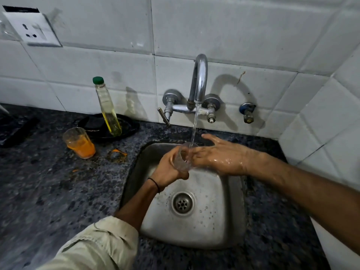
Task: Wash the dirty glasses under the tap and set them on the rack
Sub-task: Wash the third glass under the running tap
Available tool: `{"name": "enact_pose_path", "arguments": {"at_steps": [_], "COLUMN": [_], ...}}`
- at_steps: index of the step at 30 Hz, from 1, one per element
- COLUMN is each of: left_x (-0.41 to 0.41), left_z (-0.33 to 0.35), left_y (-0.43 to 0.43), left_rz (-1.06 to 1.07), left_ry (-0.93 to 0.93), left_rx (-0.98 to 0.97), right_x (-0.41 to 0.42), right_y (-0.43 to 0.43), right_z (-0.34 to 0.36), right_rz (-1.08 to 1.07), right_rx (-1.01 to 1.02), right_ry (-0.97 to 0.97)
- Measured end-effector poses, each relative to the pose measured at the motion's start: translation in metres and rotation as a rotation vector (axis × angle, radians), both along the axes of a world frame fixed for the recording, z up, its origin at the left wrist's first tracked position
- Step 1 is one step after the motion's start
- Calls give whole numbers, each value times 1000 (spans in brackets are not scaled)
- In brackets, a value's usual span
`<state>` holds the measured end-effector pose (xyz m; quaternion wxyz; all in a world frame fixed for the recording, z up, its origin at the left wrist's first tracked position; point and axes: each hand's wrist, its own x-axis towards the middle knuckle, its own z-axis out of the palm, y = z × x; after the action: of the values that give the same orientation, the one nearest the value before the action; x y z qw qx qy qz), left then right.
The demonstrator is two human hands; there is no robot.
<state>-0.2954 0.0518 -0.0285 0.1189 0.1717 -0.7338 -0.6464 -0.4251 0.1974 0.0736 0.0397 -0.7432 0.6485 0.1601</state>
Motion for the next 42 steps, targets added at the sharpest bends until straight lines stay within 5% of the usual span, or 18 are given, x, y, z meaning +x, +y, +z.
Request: {"name": "enact_pose_path", "arguments": {"at_steps": [3, 6, 9, 11, 13, 17, 19, 23, 26, 29, 33, 36, 38, 42], "left_x": [-4, -5, -6, -5, -2, 2, -1, -8, -8, -3, 1, 1, -4, -8], "left_z": [1, 1, -1, 2, 4, 6, 6, 5, -6, -14, -15, -8, -4, -3], "left_y": [9, 18, 26, 25, 18, 4, 4, 13, 18, 16, 3, 7, 9, 5], "left_rz": [109, 185, 228, 264, 237, 67, -3, 69, 179, 216, 54, -81, -105, -70], "left_ry": [14, 33, 63, 58, 63, -28, -58, -50, 26, 41, -69, -144, -142, -108], "left_rx": [12, -83, -56, 2, 25, -104, -136, -153, -197, -244, -240, -280, -293, -408], "right_x": [17, 44, 66, 71, 60, 7, -4, 21, 43, 59, 52, 36, 34, 36], "right_y": [-11, -23, -38, -39, -28, -2, -2, -21, -41, -42, -22, -16, -15, -25], "right_z": [4, 0, -12, -26, -42, -37, -21, -31, -43, -44, -47, -37, -29, -33], "right_rz": [-190, -469, -812, -847, -648, -124, 16, -339, -749, -814, -588, -261, -85, -247], "right_rx": [75, 165, -70, -254, -278, -44, 10, 51, 46, -43, 35, 151, 129, 120], "right_ry": [-82, -383, -819, -899, -746, -75, 56, -99, -530, -805, -594, -55, 136, -49]}}
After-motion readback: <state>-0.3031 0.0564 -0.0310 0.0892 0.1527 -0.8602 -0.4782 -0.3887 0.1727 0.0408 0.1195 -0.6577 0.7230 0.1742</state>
